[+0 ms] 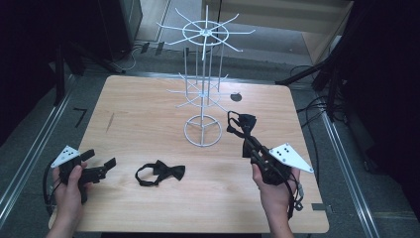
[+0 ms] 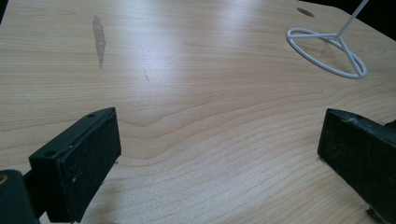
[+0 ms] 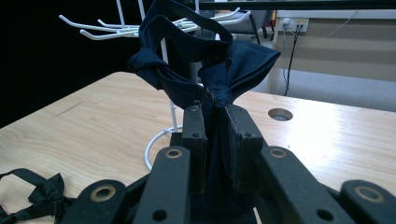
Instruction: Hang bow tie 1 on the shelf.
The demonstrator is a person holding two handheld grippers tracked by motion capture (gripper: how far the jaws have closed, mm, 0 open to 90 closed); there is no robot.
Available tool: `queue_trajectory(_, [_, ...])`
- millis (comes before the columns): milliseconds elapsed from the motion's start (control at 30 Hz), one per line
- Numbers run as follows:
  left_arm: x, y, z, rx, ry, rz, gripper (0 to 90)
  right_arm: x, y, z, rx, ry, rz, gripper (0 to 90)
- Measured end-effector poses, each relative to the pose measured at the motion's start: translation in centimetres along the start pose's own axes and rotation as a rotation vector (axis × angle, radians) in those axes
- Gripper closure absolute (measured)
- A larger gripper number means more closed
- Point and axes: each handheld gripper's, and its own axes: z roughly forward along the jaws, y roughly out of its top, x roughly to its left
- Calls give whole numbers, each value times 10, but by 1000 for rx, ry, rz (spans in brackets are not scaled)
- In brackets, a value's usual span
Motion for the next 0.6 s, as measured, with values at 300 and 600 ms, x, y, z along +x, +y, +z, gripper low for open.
queue_trajectory(300, [0, 0, 0, -1, 0, 1, 0, 2, 0, 6, 5, 3, -3, 799])
queue_trajectory(600, [0, 0, 0, -1, 0, 1, 0, 3, 1, 12, 10, 5, -2, 798])
